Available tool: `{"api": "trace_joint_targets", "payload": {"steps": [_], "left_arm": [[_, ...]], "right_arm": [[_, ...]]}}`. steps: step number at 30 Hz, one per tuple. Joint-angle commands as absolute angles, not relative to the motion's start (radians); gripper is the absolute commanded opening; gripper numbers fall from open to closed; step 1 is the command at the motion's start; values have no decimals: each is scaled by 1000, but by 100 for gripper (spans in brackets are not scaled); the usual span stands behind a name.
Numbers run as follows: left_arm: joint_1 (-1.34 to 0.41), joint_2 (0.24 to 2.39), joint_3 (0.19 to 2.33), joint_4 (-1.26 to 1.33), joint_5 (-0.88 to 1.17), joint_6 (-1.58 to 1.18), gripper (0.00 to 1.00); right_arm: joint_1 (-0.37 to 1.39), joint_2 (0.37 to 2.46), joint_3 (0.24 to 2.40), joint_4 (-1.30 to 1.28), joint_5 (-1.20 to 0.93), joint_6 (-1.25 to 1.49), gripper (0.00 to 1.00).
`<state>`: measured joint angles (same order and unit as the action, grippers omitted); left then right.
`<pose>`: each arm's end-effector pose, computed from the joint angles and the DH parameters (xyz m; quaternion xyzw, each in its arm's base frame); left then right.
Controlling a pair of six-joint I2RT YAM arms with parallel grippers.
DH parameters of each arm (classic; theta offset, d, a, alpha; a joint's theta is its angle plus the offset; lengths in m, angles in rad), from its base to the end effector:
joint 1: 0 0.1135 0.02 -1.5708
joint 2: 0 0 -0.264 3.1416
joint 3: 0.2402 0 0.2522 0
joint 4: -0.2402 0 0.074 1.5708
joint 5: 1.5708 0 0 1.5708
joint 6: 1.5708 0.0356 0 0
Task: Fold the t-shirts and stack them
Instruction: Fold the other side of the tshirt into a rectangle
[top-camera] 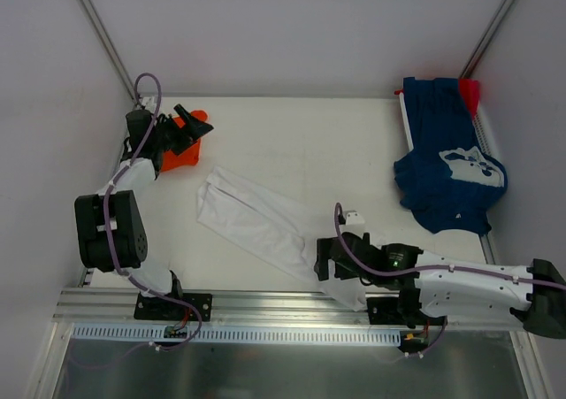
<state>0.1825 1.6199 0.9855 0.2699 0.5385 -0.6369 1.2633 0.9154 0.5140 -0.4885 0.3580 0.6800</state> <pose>0.3608 0.0480 0.2430 -0.1778 0.7883 -0.3366 0.4834 0.0650 0.1636 0.1989 -0.2098 0.9055 0.1767 0.3239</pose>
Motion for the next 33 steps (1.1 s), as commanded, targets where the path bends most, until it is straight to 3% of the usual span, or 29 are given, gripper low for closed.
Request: {"api": "trace_joint_targets", "payload": {"steps": [1,7,17,23,33], "left_arm": [[98,1484,1042,368,670,-577,89],[-73,1442,1118,354,776,-541,93],[-389,1705,1235,121,965,-407,91],[-611,1861,1258,81,994,-368,75],[-906,2011,1354,78,991,-376,64]], "right_arm": [[1278,850,606,-636,486,690,99],[1293,795,687,-764,574,698,100],[1310,617,672,-882,649,773,99],[1319,528,683,-979,689,825,99],[1321,407,663,-1078,742,888,100]]}}
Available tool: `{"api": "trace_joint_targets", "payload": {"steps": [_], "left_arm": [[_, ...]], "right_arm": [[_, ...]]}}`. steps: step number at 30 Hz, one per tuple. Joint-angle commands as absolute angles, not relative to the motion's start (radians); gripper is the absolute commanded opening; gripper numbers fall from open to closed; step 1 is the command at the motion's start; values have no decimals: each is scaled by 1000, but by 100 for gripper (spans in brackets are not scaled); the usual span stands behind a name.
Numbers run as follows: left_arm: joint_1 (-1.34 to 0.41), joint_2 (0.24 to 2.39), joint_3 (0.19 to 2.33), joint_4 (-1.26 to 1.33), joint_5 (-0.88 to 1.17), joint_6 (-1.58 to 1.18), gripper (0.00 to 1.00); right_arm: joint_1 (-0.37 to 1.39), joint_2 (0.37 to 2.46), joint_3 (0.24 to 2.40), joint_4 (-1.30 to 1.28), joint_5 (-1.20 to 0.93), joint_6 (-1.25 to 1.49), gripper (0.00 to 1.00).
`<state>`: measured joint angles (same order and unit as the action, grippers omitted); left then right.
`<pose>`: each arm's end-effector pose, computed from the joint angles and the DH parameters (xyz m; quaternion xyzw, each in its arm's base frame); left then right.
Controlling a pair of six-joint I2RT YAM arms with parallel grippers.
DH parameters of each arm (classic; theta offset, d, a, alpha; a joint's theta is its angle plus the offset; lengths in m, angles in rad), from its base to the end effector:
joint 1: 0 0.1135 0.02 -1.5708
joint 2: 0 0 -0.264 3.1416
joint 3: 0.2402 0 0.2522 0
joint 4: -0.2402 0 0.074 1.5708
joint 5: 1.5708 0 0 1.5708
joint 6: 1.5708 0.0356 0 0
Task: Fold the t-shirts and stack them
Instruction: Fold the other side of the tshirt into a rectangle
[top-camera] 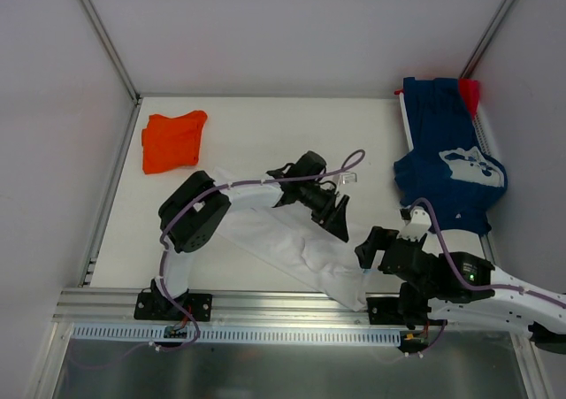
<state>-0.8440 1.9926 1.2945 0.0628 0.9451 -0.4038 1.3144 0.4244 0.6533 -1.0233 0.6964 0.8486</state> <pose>0.2646 -0.3410 0.1866 0.3738 0.7308 -0.5643 0.0885 0.0412 0.0671 0.2639 -0.0751 0.8764 0.1656 0.4460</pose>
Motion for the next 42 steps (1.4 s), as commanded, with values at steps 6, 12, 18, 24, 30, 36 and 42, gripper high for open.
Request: {"api": "trace_joint_targets", "payload": {"steps": [6,12,18,24,30,36,42], "left_arm": [[-1006,2108,1408,83,965,-388,56],[-1049,2164,1401,101,893,-371,38],[-1068,2201,1378,97,767,-361,3],[-1068,2220,1353,91,579,-331,0],[-1068,2204,1362,71,387,-284,0],[-1040,2201,1440,6,220,-242,0],[-921,2206,1555,-81,229,-230,0]], "right_arm": [[1321,385,658,-1114,764,917,99],[1321,330,650,-1172,768,945,99],[1321,287,643,-1186,765,956,98],[1321,298,644,-1177,758,953,98],[1321,328,660,-1152,759,931,98],[1321,342,684,-1164,773,920,98],[1321,302,677,-1203,782,936,98]]}}
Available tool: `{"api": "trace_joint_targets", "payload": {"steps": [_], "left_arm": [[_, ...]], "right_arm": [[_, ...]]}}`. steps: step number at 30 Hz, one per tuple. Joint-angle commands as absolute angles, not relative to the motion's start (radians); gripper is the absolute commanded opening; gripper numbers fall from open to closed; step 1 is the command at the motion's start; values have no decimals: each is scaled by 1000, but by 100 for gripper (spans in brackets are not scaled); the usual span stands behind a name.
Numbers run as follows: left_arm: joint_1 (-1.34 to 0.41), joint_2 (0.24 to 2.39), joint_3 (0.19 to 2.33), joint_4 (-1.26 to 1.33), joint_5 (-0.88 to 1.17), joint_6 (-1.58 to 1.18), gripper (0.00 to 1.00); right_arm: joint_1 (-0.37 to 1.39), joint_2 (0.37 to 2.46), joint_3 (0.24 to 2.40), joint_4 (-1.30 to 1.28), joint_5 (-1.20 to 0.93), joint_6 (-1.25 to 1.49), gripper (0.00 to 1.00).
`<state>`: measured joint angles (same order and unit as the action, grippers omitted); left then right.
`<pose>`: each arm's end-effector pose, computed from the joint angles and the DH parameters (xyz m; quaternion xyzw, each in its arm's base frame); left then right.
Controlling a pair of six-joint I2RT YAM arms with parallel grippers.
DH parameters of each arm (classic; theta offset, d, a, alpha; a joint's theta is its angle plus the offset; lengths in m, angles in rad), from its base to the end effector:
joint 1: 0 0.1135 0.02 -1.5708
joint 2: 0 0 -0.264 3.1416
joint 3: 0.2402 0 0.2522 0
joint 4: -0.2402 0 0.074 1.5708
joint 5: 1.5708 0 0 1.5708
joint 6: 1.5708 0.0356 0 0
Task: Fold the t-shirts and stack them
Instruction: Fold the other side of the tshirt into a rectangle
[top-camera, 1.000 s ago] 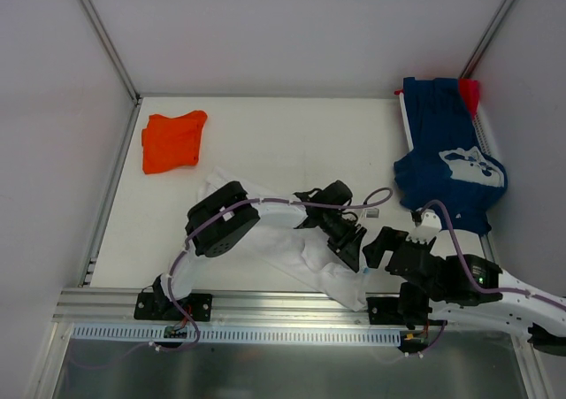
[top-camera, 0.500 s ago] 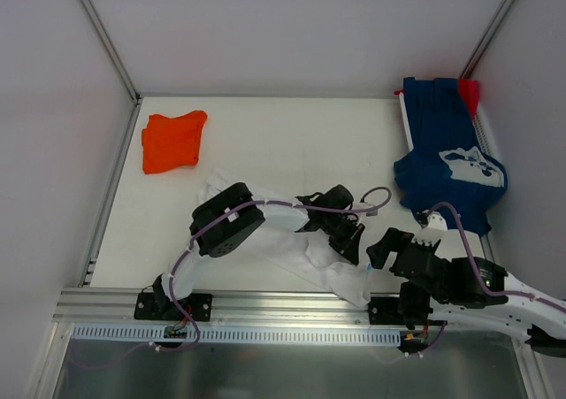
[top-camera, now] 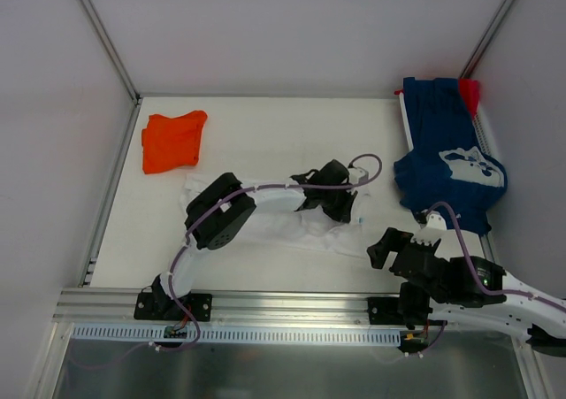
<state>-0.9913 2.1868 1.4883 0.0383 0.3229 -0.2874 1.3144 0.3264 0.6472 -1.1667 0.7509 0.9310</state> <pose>0.2555 -0.4110 0.1513 0.3719 0.8077 -0.3748 0.2621 0.0361 0.0420 0.2574 -0.0381 0.8787 0.1488 0.4519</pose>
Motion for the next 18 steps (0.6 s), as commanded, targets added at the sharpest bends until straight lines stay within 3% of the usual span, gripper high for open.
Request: {"api": "trace_joint_targets", "payload": {"steps": [1,18], "left_arm": [[-890,2212,1575,-104,230,-223,0],[-618,2496,2202,-380,273,-169,0]], "right_arm": [[1321,295,673,-1204,782,937,98],[1321,330,661,-1100,752,862,100]]}}
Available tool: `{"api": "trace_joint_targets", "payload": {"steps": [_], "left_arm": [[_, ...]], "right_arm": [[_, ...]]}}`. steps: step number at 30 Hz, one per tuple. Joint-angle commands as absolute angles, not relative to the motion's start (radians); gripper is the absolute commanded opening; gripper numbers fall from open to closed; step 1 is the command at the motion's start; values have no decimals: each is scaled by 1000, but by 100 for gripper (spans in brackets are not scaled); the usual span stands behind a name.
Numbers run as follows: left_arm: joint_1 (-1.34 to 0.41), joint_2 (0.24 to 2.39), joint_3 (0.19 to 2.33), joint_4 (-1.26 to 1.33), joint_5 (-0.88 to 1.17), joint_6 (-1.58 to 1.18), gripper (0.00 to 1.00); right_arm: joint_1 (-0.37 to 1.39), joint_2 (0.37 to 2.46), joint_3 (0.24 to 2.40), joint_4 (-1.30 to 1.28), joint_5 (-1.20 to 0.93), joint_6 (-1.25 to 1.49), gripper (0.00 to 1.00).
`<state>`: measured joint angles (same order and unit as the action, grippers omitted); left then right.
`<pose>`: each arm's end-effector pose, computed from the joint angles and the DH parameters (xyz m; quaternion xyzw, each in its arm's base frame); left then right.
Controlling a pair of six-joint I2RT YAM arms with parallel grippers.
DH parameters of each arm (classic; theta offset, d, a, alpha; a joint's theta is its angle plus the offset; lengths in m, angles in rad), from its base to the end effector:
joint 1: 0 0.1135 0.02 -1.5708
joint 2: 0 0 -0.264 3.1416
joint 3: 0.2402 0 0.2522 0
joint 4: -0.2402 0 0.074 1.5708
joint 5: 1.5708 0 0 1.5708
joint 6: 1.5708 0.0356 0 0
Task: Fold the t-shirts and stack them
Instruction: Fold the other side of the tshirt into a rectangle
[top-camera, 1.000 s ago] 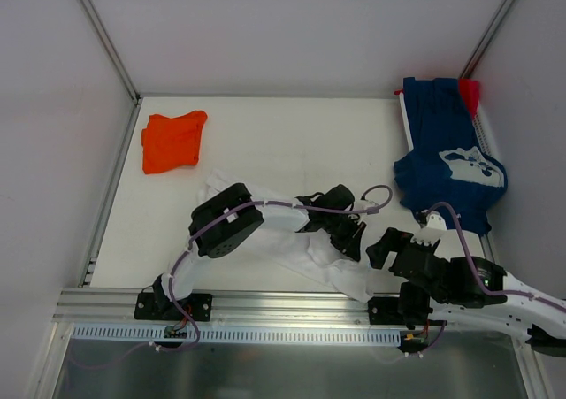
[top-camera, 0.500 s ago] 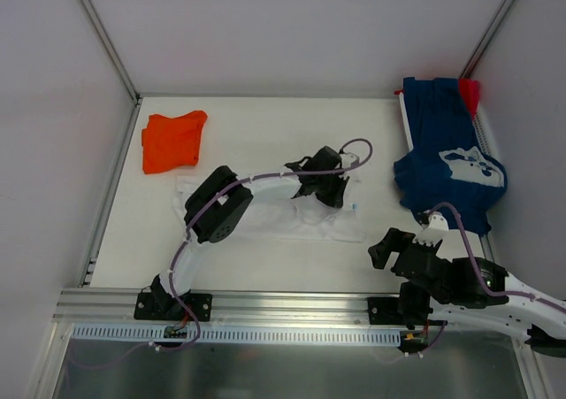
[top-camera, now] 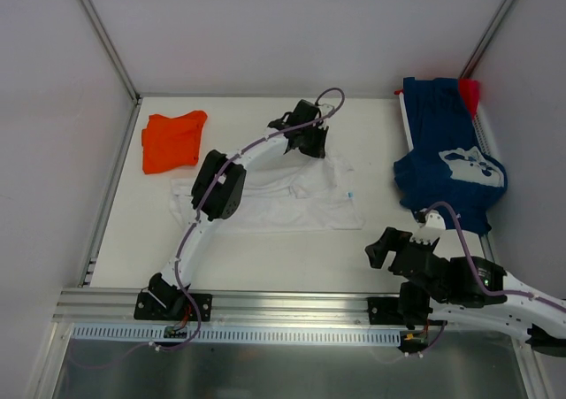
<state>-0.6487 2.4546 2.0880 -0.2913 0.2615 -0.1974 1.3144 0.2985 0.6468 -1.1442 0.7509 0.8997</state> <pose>0.4407 -0.3457 0.1829 0.2551 0.8545 -0.2861 0.3504 0.0355 0.0397 0.2597 -0.0417 0.8715 0.1625 0.4609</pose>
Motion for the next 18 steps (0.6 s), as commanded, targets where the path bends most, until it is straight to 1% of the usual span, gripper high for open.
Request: {"api": "trace_joint_targets", "payload": {"steps": [1,4,6,8,10,11,12,13,15,16,17,18], "left_arm": [[-609,2506,2223,-388,268,-164,0],[-577,2523,2255,-394,287,-158,0],[-563,2520,2250,-396,372,-160,0],[-560,2505,2232,-393,490,-160,4],[-560,2485,2220,-393,567,-166,22],[-561,2477,2218,-393,645,-178,35],[-560,2465,2220,-391,679,-184,48],[-561,2435,2220,-388,704,-193,66],[-561,2393,2218,-380,730,-204,74],[-560,2349,2220,-373,727,-204,81],[-558,2326,2220,-370,701,-195,85],[-557,2304,2227,-368,686,-192,91]], "right_arm": [[1321,340,664,-1100,756,859,100],[1321,348,675,-1098,764,854,99],[1321,351,669,-1086,770,847,100],[1321,354,657,-1075,784,845,100],[1321,365,646,-1036,808,827,99],[1322,374,635,-990,816,799,99],[1322,385,629,-959,840,776,100],[1319,418,623,-922,850,755,100],[1318,471,630,-823,883,692,99],[1315,503,640,-792,894,672,100],[1289,575,653,-769,899,661,99],[1258,612,694,-750,862,608,100]]}}
